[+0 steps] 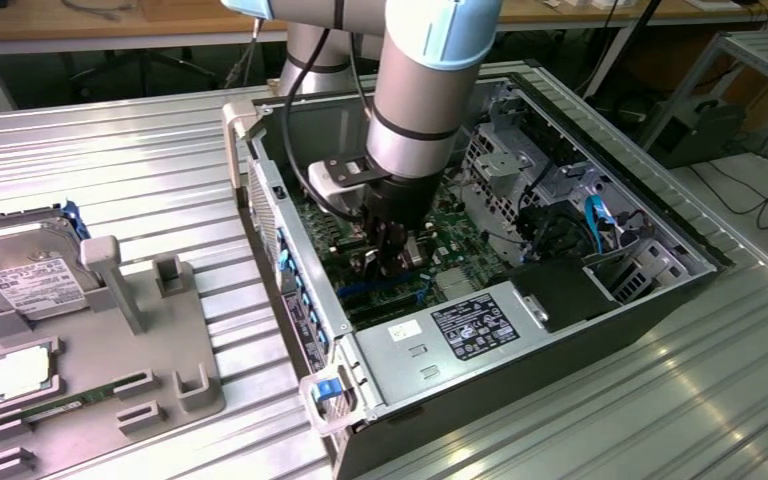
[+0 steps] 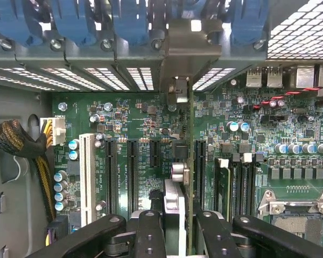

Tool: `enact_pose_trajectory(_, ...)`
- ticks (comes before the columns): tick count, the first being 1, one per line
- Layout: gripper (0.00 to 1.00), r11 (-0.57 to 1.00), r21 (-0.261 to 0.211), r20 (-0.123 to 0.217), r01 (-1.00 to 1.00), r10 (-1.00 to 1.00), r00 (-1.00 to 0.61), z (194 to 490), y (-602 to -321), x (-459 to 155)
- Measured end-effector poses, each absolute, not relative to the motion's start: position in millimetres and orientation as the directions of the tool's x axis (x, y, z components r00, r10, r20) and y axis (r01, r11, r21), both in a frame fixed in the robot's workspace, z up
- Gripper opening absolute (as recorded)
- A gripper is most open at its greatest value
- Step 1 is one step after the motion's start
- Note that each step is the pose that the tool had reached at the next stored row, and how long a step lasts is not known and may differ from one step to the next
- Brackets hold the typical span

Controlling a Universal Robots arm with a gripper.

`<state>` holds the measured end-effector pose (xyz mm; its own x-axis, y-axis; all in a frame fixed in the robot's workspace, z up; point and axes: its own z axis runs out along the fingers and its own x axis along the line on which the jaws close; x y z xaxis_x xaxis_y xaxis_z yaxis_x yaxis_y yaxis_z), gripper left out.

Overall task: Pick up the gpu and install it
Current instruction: 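Insert the gpu into the slot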

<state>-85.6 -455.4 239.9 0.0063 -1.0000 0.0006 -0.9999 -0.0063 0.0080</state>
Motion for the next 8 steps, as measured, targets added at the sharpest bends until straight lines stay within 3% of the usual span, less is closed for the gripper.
enact_pose_trajectory(8, 0.28, -0.007, 0.008, 0.001, -1.0, -1.0, 0.007, 239.4, -455.0, -85.7)
